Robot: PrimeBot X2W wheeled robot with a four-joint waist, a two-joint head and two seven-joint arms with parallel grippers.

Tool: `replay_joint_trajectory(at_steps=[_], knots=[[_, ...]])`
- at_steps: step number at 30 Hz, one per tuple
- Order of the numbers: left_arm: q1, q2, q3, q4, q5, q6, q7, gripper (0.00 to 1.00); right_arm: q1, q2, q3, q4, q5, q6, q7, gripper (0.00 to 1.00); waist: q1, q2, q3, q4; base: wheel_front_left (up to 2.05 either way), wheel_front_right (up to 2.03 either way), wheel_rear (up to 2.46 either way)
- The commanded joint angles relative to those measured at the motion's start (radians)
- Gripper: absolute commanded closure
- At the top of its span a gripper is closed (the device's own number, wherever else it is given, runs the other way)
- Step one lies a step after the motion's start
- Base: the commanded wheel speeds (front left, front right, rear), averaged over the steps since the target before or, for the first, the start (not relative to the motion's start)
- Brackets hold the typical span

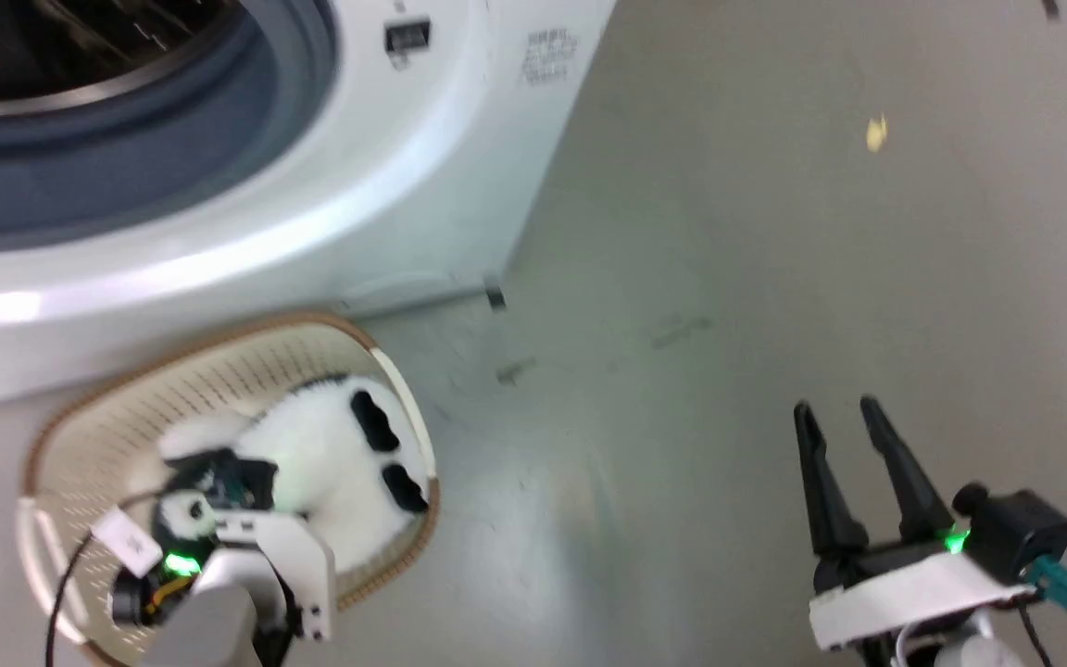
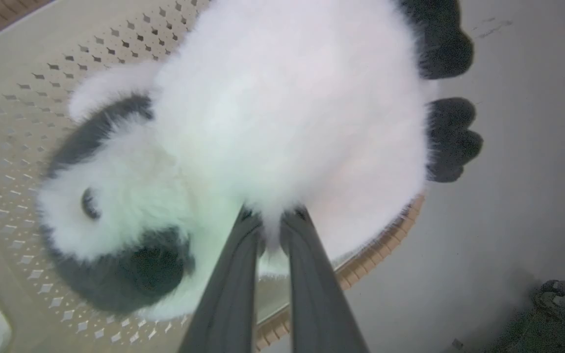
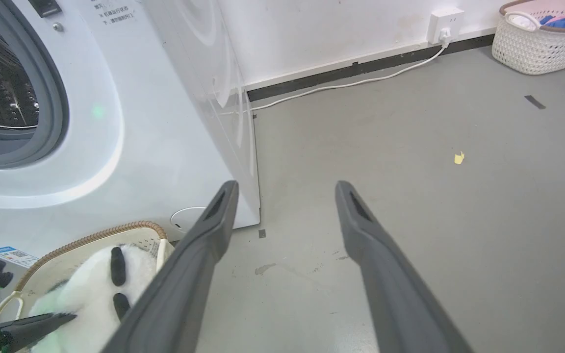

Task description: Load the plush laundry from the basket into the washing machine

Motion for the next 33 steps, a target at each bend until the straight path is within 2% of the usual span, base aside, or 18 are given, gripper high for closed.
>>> replay_joint_trajectory(at_steps=[1,9,16,17,18,19,20,21,22,23,24,28,33], knots=[[0.033,-0.010,0.000,-0.003,-0.006,-0.007,-0.035,1.00,0.023,0.002,-0.001,0.010,-0.019,-0.001,-0.005,0.00,0.0001,0.0000,-0.127,0.058,0.00,0.00,0.00],[0.150,-0.030,0.019,-0.098,-0.031,-0.016,-0.107,1.00,0.082,0.002,-0.001,0.032,-0.059,-0.001,-0.005,0.00,0.0001,0.0000,-0.271,0.094,0.00,0.00,0.00],[0.307,-0.019,0.083,-0.419,-0.009,0.026,-0.109,1.00,0.123,0.002,-0.012,0.038,-0.078,-0.001,-0.005,0.00,0.0001,0.0000,-0.356,0.128,0.00,0.00,0.00],[0.307,-0.019,0.083,-0.419,-0.009,0.026,-0.109,1.00,0.123,0.002,-0.012,0.038,-0.078,-0.001,-0.005,0.00,0.0001,0.0000,-0.356,0.128,0.00,0.00,0.00],[0.360,-0.021,0.102,-0.535,0.008,0.036,-0.109,1.00,0.133,0.002,-0.017,0.038,-0.078,-0.001,-0.005,0.00,0.0001,0.0000,-0.373,0.137,0.00,0.00,0.00],[0.360,-0.021,0.102,-0.535,0.008,0.036,-0.109,1.00,0.133,0.002,-0.017,0.038,-0.078,-0.001,-0.005,0.00,0.0001,0.0000,-0.373,0.137,0.00,0.00,0.00],[0.412,-0.025,0.134,-0.650,0.022,0.056,-0.109,1.00,0.140,0.002,-0.019,0.038,-0.078,-0.001,-0.005,0.00,0.0001,0.0000,-0.384,0.142,0.00,0.00,0.00],[0.437,-0.027,0.150,-0.708,0.031,0.066,-0.109,1.00,0.142,0.002,-0.019,0.038,-0.078,-0.001,-0.005,0.00,0.0001,0.0000,-0.387,0.144,0.00,0.00,0.00],[0.437,-0.027,0.150,-0.708,0.031,0.066,-0.109,1.00,0.142,0.002,-0.019,0.038,-0.078,-0.001,-0.005,0.00,0.0001,0.0000,-0.387,0.144,0.00,0.00,0.00],[0.479,-0.033,0.182,-0.816,0.049,0.083,-0.109,1.00,0.144,0.002,-0.019,0.038,-0.077,-0.001,-0.005,0.00,0.0001,0.0000,-0.391,0.146,0.00,0.00,0.00],[0.479,-0.033,0.182,-0.816,0.049,0.083,-0.109,1.00,0.144,0.002,-0.019,0.038,-0.077,-0.001,-0.005,0.00,0.0001,0.0000,-0.391,0.146,0.00,0.00,0.00],[0.531,-0.045,0.235,-1.008,0.090,0.100,-0.109,1.00,0.144,0.002,-0.013,0.034,-0.078,-0.001,-0.005,0.00,0.0001,0.0000,-0.387,0.146,0.00,0.00,0.00],[0.502,-0.034,0.298,-1.166,0.120,0.105,-0.109,1.00,0.124,0.002,-0.006,0.020,-0.076,-0.001,-0.005,0.00,0.0001,0.0000,-0.331,0.127,0.00,0.00,0.00]])
